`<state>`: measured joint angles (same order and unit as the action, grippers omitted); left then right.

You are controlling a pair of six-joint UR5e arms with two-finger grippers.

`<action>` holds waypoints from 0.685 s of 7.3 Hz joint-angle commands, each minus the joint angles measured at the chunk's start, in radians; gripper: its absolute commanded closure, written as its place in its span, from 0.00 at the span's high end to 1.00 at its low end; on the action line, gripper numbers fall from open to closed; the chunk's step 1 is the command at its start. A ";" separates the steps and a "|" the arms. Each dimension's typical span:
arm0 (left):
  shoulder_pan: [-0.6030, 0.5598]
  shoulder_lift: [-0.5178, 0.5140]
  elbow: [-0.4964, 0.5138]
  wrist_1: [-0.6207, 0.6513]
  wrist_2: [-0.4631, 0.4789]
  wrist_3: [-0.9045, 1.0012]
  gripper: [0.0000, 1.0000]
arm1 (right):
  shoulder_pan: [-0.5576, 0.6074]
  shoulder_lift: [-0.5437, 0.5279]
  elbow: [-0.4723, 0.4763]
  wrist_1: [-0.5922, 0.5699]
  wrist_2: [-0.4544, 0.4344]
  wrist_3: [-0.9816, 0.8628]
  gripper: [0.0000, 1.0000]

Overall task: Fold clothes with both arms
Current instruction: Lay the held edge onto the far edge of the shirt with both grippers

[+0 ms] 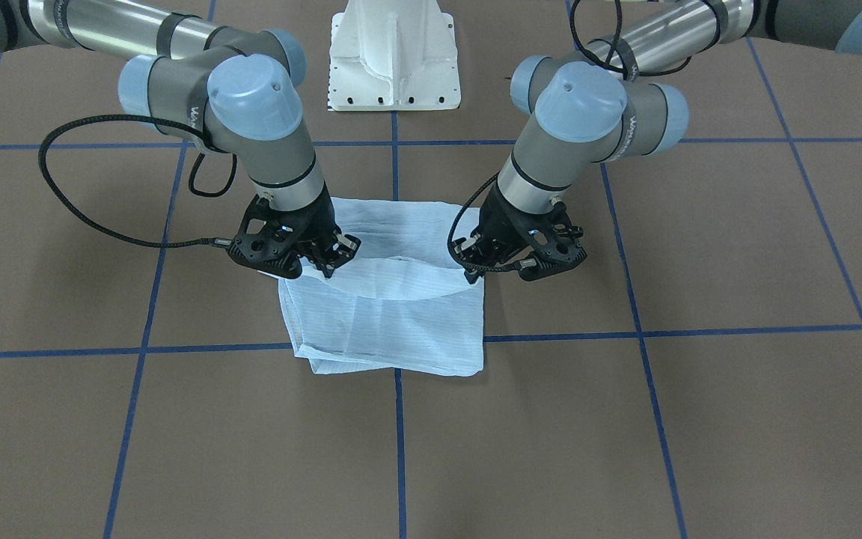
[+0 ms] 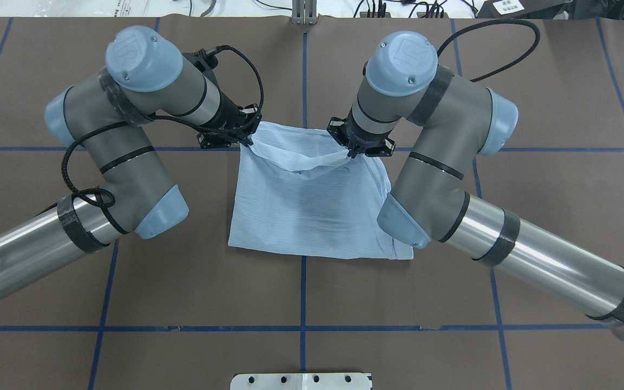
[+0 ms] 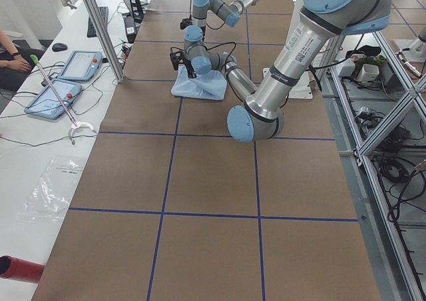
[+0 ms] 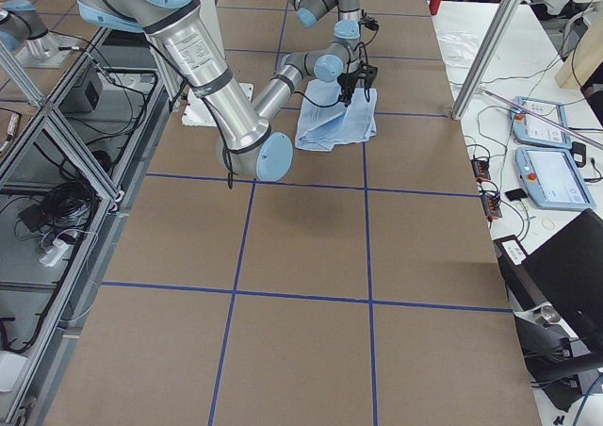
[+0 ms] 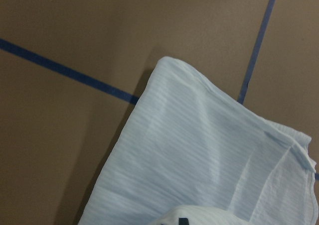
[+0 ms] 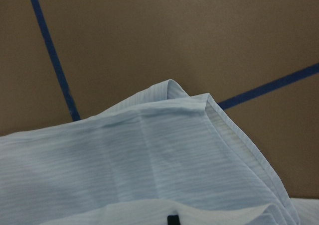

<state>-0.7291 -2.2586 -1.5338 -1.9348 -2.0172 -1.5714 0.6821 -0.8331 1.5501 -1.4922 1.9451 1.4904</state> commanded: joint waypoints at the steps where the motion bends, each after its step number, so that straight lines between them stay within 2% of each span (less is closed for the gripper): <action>1: -0.013 -0.050 0.128 -0.056 0.002 -0.004 0.00 | 0.031 0.029 -0.154 0.119 0.000 -0.036 0.00; 2: -0.013 -0.070 0.197 -0.114 0.003 -0.006 0.00 | 0.037 0.043 -0.194 0.130 0.000 -0.041 0.00; 5: -0.013 -0.068 0.224 -0.133 0.005 -0.002 0.00 | 0.037 0.095 -0.310 0.214 0.000 -0.052 0.00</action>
<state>-0.7424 -2.3267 -1.3200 -2.0622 -2.0129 -1.5745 0.7197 -0.7503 1.2839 -1.3254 1.9451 1.4407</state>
